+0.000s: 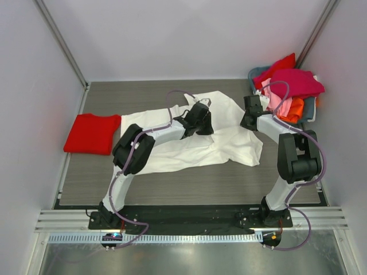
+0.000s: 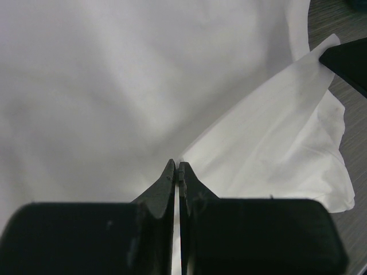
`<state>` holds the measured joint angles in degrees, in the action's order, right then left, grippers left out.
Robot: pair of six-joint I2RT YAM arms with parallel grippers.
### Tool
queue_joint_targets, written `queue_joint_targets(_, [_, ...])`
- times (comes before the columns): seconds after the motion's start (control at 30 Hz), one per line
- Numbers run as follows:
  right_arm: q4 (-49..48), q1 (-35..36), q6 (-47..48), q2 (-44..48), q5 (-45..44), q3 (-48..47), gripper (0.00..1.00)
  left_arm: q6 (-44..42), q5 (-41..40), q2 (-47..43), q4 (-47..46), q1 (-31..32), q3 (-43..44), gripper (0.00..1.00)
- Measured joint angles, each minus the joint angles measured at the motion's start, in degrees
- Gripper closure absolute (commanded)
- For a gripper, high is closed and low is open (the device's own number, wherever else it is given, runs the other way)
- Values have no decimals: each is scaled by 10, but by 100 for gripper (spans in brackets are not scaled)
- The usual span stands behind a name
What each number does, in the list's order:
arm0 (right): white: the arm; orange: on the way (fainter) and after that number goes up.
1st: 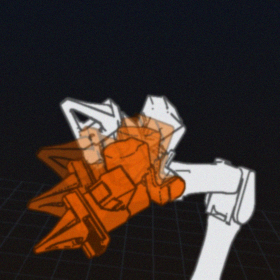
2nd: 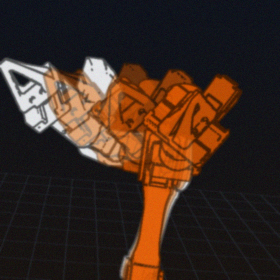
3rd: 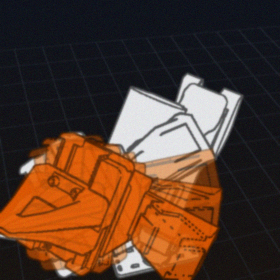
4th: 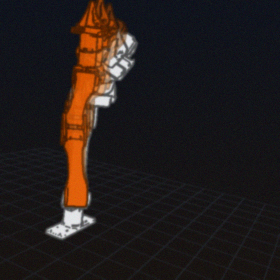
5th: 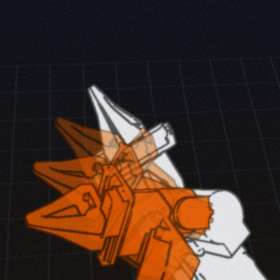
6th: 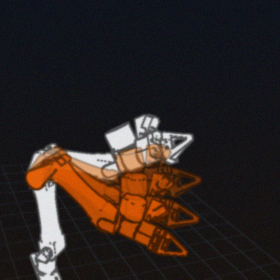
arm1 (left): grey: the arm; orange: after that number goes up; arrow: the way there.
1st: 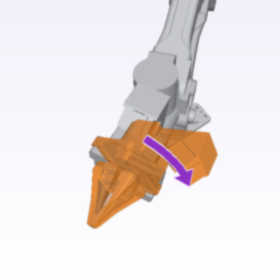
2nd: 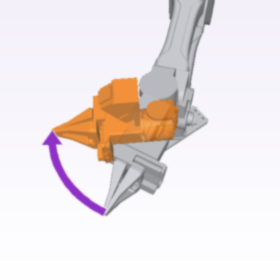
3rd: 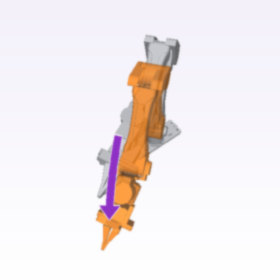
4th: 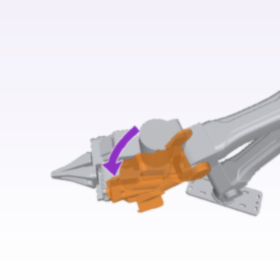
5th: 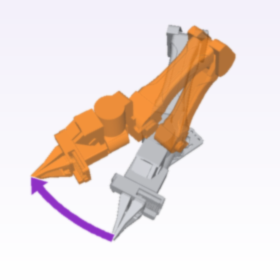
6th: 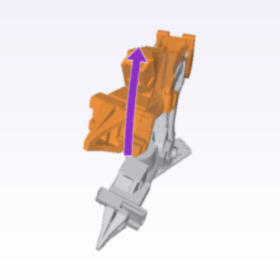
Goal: Fold and stack the t-shirts
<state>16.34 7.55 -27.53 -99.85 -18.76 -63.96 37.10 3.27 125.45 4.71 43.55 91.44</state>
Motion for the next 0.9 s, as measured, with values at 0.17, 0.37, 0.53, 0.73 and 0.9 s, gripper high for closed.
queue_joint_targets(0.17, [0, 0, 3, 4, -2, 0, 98, 0, 0, -8, -16, 1, -15, 100])
queue_joint_targets(0.37, [1, 0, 8, 6, -4, -7, 97, 1, -2, -10, -24, 1, -15, 100])
queue_joint_targets(0.53, [5, 3, 13, 6, -1, -26, 97, 4, -7, -10, -25, 1, -17, 100])
queue_joint_targets(0.73, [4, 23, 22, -9, 0, -55, 97, 9, -20, -10, -26, 1, -31, 100])
queue_joint_targets(0.9, [4, 41, 30, -34, -2, -72, 97, 16, -37, -15, -25, 0, -47, 100])
